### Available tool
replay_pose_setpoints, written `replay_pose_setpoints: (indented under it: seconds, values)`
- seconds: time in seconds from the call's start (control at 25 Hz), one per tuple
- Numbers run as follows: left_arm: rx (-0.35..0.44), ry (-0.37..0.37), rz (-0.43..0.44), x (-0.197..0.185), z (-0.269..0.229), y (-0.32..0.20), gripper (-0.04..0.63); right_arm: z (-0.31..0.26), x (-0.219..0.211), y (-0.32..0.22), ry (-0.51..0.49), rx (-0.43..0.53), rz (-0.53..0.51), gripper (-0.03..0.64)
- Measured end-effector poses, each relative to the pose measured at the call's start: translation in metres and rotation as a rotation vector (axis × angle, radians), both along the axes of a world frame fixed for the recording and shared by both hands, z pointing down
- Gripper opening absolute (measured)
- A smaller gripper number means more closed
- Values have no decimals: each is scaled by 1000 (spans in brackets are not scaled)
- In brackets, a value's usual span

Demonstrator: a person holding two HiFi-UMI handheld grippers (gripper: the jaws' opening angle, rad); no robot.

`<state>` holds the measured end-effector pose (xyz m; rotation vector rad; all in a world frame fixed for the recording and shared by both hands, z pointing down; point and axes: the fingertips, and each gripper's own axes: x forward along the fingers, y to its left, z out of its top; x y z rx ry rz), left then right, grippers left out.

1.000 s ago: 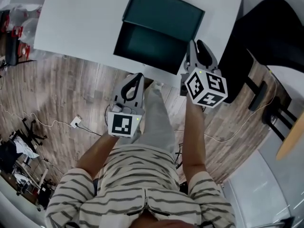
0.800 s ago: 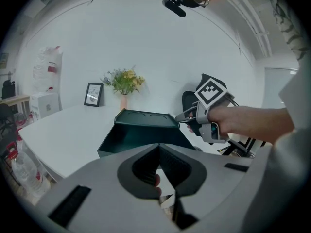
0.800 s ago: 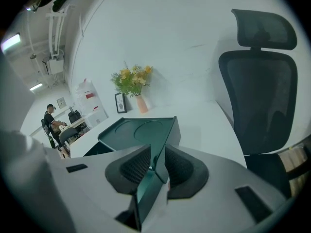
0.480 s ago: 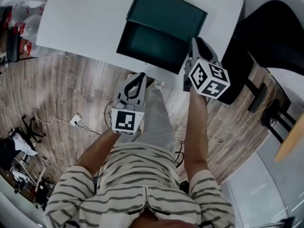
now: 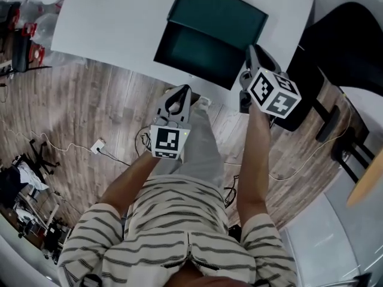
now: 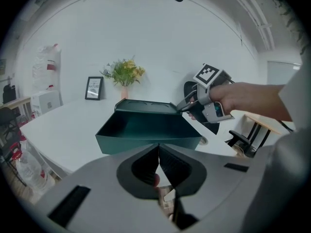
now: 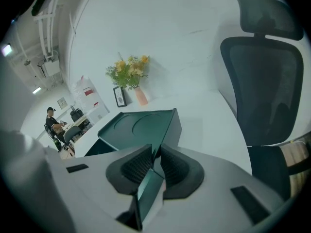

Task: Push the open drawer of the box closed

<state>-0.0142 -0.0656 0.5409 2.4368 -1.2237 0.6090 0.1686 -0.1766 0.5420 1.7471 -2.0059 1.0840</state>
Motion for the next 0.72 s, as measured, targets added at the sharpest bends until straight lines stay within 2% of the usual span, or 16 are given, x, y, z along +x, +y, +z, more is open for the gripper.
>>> replay_pose_setpoints:
  seconds: [0.4, 0.72]
  values:
    - [-39, -47, -3, -1, 30, -3, 43, -4, 1, -2, 9, -14, -17, 71]
    - [-40, -61, -5, 1, 39, -9, 75, -5, -1, -3, 12, -9, -11, 71]
